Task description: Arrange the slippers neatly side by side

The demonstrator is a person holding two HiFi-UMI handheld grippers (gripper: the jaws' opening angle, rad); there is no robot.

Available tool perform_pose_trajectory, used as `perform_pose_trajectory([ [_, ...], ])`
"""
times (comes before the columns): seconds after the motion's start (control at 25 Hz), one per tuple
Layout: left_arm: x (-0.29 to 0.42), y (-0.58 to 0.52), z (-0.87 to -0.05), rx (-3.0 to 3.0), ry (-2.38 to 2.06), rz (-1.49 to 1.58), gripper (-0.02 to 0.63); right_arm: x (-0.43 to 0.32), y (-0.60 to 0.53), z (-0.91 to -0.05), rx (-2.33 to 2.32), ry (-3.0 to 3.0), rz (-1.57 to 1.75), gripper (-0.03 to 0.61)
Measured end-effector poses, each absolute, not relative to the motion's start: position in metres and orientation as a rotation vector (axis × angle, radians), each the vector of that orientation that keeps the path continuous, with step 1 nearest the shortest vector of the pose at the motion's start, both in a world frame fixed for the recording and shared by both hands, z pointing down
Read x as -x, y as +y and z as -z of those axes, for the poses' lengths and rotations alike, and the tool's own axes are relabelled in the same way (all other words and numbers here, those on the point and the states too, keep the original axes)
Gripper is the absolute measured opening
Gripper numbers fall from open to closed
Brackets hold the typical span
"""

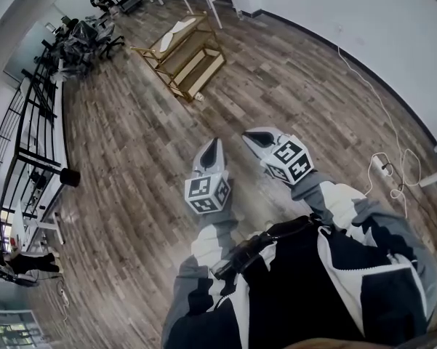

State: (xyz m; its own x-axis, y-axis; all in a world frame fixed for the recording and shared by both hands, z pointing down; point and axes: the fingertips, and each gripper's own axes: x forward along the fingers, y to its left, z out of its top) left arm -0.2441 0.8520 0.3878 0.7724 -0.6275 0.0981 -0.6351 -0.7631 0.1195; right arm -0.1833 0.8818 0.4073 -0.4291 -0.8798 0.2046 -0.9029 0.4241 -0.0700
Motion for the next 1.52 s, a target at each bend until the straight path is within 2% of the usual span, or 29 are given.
perform_pose_trajectory([
  [0.32, 0.252, 0.785, -0.397, -2.812, -0.979, -0.072, 0.008, 0.189, 0.823, -0.418, -1.61, -2.505, -0.264, 0.005],
  [0.8, 0.228, 0.714, -0.406, -2.789, -0.989, -0.059, 0.008, 0.162, 0.753, -0.424, -1.605, -2.496, -0.267, 0.005],
  [1.24, 0.171, 0.597, -0.412, -2.729, -1.142, -0.133, 0.008, 0.102, 0.631, -0.427, -1.444, -2.616, -0.289, 0.005],
  [1.52, 0.119, 0.532, -0.411, -2.717, -1.21, -0.156, 0.008, 0.039, 0.562, -0.426, -1.434, -2.639, -0.312, 0.005],
])
